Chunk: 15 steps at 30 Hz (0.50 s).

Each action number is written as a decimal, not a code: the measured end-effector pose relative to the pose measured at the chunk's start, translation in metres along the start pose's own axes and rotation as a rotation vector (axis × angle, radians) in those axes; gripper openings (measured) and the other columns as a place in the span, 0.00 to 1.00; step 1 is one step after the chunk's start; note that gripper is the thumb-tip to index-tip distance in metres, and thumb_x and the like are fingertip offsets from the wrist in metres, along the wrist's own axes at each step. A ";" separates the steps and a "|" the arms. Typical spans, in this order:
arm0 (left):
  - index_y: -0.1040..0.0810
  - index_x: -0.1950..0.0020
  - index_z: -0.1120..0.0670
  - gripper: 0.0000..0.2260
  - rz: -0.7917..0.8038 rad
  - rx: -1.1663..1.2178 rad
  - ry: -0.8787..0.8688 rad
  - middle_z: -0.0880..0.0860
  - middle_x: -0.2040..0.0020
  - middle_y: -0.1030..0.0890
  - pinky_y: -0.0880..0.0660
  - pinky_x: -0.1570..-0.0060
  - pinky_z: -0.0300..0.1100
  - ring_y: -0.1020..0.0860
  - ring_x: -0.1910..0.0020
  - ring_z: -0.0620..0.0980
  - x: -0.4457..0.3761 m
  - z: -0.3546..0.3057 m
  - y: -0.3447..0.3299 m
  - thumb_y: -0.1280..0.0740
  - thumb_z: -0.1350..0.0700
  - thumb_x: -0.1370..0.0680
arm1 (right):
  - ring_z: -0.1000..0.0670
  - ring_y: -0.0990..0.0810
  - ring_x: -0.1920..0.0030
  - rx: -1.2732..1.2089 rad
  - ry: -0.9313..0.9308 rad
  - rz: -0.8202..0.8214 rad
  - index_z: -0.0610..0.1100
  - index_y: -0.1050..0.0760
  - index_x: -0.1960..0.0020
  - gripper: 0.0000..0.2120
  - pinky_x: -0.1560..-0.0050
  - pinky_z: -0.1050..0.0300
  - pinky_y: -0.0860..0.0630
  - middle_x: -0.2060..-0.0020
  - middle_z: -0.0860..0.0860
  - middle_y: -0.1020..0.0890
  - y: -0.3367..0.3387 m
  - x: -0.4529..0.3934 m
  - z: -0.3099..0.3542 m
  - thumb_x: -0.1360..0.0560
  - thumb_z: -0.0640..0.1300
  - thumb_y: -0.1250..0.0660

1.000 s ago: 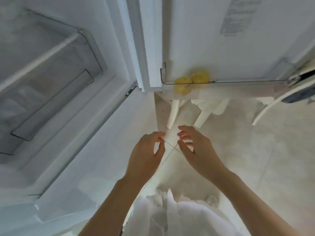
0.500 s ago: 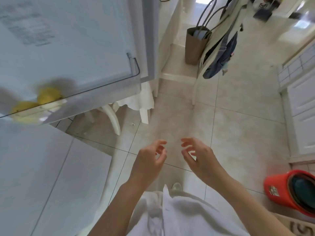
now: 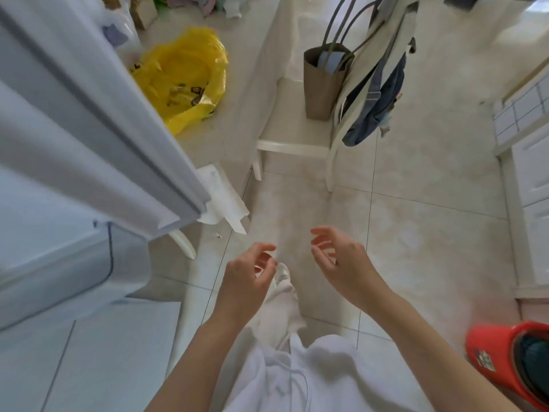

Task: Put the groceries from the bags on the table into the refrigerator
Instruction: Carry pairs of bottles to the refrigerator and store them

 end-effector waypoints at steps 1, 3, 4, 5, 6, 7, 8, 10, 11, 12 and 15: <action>0.20 0.45 0.49 0.08 -0.006 -0.004 0.011 0.45 0.60 0.17 0.24 0.58 0.32 0.21 0.59 0.37 -0.022 0.001 0.002 0.33 0.59 0.22 | 0.53 0.21 0.51 0.006 0.013 0.006 0.43 0.26 0.38 0.13 0.45 0.53 0.23 0.51 0.51 0.20 0.002 -0.023 0.003 0.23 0.40 0.35; 0.20 0.44 0.50 0.08 0.000 -0.030 0.021 0.45 0.59 0.17 0.26 0.58 0.29 0.21 0.59 0.37 -0.052 -0.002 0.005 0.34 0.59 0.22 | 0.53 0.21 0.50 0.028 0.046 0.018 0.43 0.27 0.38 0.13 0.45 0.56 0.24 0.50 0.51 0.20 0.008 -0.055 0.013 0.22 0.40 0.36; 0.20 0.44 0.51 0.08 0.005 -0.041 0.026 0.46 0.59 0.17 0.26 0.58 0.28 0.21 0.59 0.36 -0.072 -0.005 0.007 0.34 0.59 0.22 | 0.54 0.21 0.50 0.036 0.057 0.025 0.43 0.27 0.38 0.13 0.45 0.58 0.24 0.50 0.51 0.20 0.012 -0.076 0.018 0.22 0.40 0.36; 0.21 0.44 0.51 0.08 0.006 -0.044 0.029 0.47 0.59 0.17 0.25 0.57 0.29 0.21 0.58 0.37 -0.089 -0.008 0.009 0.34 0.58 0.22 | 0.54 0.21 0.50 0.039 0.072 0.030 0.44 0.27 0.38 0.13 0.45 0.59 0.25 0.50 0.51 0.20 0.016 -0.095 0.023 0.22 0.41 0.36; 0.21 0.43 0.51 0.08 0.004 -0.040 0.032 0.47 0.59 0.17 0.24 0.56 0.31 0.21 0.58 0.37 -0.105 -0.013 0.012 0.34 0.58 0.22 | 0.54 0.21 0.50 0.042 0.090 0.032 0.44 0.27 0.38 0.13 0.46 0.60 0.25 0.50 0.51 0.20 0.021 -0.113 0.029 0.22 0.41 0.36; 0.21 0.43 0.51 0.08 0.001 -0.034 0.035 0.47 0.59 0.17 0.23 0.55 0.34 0.20 0.57 0.38 -0.120 -0.018 0.014 0.34 0.58 0.22 | 0.54 0.21 0.50 0.048 0.111 0.037 0.43 0.26 0.38 0.13 0.46 0.61 0.25 0.50 0.51 0.20 0.025 -0.131 0.035 0.22 0.40 0.36; 0.21 0.43 0.50 0.09 -0.009 -0.027 0.039 0.47 0.59 0.17 0.23 0.55 0.35 0.20 0.57 0.38 -0.133 -0.023 0.017 0.34 0.57 0.22 | 0.54 0.21 0.50 0.055 0.131 0.043 0.43 0.26 0.38 0.13 0.46 0.61 0.25 0.50 0.51 0.20 0.029 -0.148 0.041 0.22 0.40 0.36; 0.21 0.43 0.50 0.09 -0.041 -0.018 0.048 0.46 0.59 0.16 0.23 0.54 0.36 0.20 0.58 0.37 -0.158 -0.031 0.023 0.34 0.57 0.22 | 0.54 0.22 0.49 0.068 0.160 0.057 0.44 0.27 0.38 0.13 0.46 0.61 0.25 0.50 0.51 0.20 0.034 -0.180 0.050 0.22 0.41 0.36; 0.21 0.43 0.50 0.09 -0.056 -0.008 0.059 0.47 0.59 0.16 0.23 0.55 0.36 0.20 0.58 0.37 -0.168 -0.033 0.025 0.34 0.57 0.22 | 0.55 0.22 0.50 0.070 0.169 0.066 0.44 0.27 0.38 0.13 0.46 0.61 0.25 0.50 0.52 0.20 0.036 -0.193 0.053 0.22 0.41 0.36; 0.21 0.43 0.50 0.09 -0.069 0.006 0.074 0.47 0.59 0.16 0.22 0.55 0.36 0.20 0.58 0.37 -0.178 -0.034 0.028 0.34 0.57 0.22 | 0.56 0.22 0.50 0.072 0.181 0.075 0.44 0.27 0.38 0.13 0.45 0.61 0.25 0.50 0.52 0.20 0.038 -0.207 0.055 0.22 0.41 0.36; 0.21 0.44 0.49 0.08 -0.118 0.061 0.151 0.46 0.58 0.17 0.22 0.54 0.37 0.20 0.57 0.38 -0.206 -0.032 0.031 0.34 0.57 0.22 | 0.56 0.22 0.50 0.079 0.213 0.114 0.44 0.26 0.39 0.12 0.45 0.60 0.24 0.51 0.53 0.21 0.042 -0.247 0.057 0.22 0.41 0.36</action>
Point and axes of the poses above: each hand's wrist, its own x-axis away from the middle knuckle, its own y-axis out of the back of the hand, z = x × y, the point moved 8 cm from there along -x, towards the middle knuckle
